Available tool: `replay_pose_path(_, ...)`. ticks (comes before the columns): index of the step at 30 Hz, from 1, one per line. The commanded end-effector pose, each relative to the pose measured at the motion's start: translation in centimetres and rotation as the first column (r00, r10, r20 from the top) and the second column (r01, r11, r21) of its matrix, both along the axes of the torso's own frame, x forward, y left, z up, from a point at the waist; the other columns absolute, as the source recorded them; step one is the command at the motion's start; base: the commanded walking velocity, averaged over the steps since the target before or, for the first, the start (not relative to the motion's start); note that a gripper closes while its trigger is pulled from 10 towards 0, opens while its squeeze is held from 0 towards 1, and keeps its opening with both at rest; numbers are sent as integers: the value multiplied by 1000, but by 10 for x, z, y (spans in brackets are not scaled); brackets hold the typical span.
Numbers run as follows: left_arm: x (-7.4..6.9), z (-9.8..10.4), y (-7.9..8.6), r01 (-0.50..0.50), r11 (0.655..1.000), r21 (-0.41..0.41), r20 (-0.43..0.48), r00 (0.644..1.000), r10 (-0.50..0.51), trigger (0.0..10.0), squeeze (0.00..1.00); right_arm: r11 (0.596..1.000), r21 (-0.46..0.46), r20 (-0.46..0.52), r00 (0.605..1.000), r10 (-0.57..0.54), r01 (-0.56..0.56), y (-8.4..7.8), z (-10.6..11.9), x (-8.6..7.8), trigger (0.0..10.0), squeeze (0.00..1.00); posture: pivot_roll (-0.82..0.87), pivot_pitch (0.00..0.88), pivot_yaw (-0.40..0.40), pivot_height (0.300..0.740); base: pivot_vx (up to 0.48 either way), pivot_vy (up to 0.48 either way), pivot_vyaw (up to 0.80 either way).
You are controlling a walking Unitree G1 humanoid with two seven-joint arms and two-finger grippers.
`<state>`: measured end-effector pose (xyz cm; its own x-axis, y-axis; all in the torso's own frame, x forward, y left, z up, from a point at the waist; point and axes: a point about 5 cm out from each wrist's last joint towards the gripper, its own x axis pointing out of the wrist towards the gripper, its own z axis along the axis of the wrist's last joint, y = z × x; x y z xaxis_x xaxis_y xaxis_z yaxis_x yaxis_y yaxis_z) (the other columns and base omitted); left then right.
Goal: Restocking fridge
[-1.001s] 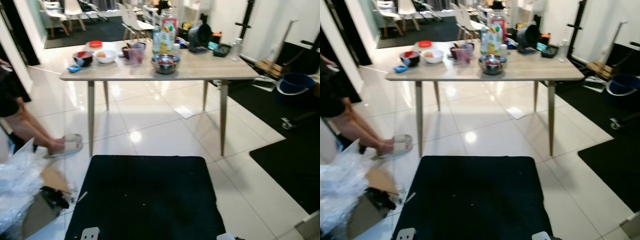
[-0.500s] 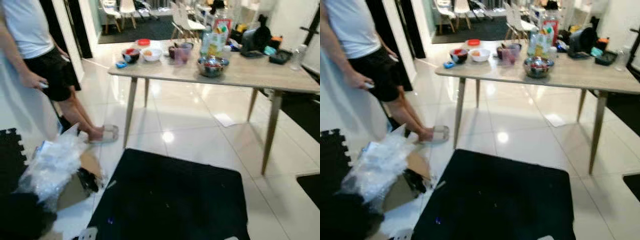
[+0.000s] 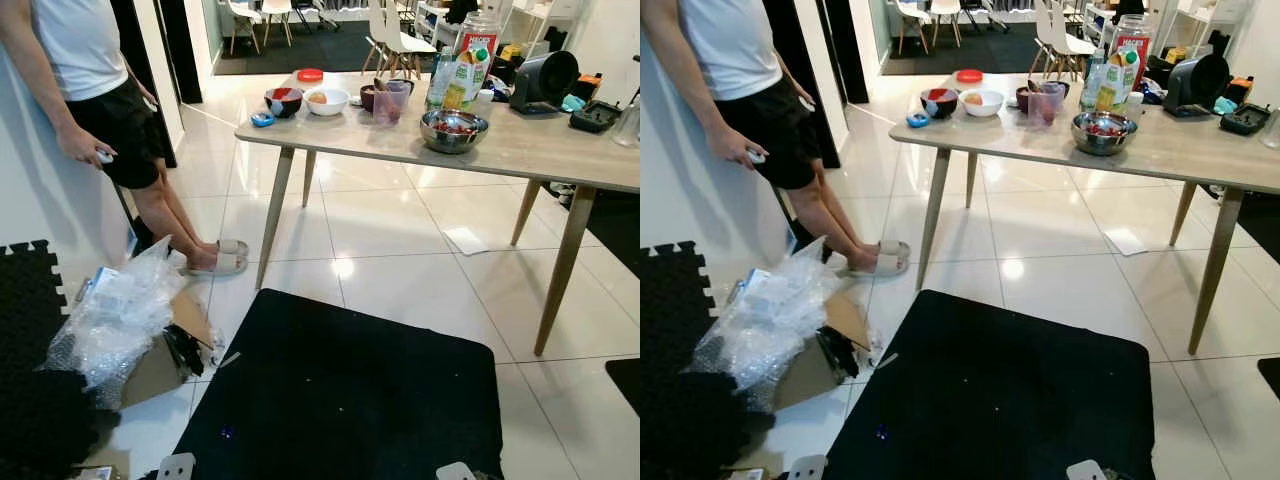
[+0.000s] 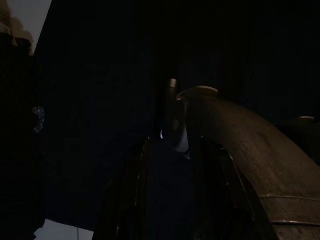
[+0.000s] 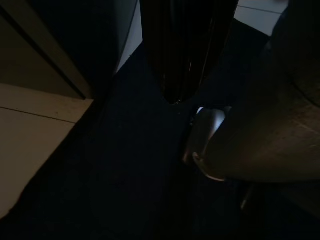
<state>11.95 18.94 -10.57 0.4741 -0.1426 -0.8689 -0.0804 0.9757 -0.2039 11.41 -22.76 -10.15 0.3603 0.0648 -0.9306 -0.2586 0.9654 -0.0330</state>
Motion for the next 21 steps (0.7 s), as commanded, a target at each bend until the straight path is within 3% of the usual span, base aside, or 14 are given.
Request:
replay_pose_path(1, -10, -4, 1, 24, 999, 27, -60, 998, -22, 10000, 0, 1000, -6, -12, 1000, 1, -1, 0, -1, -4, 10000, 0, -48, 0, -6, 740, 0, 0, 0)
replay_pose_path(5, -15, -5, 3, 28, 999, 42, -93, 995, -24, 10000, 0, 1000, -5, -12, 1000, 2, -2, 0, -1, -4, 10000, 0, -48, 0, -6, 740, 120, 0, 0)
replay_pose_path(21, -18, -6, 5, 21, 999, 34, -118, 993, -17, 10000, 0, 1000, -2, -9, 1000, -3, 3, 5, -2, -4, 10000, 0, -46, 0, 2, 740, 317, 0, 0)
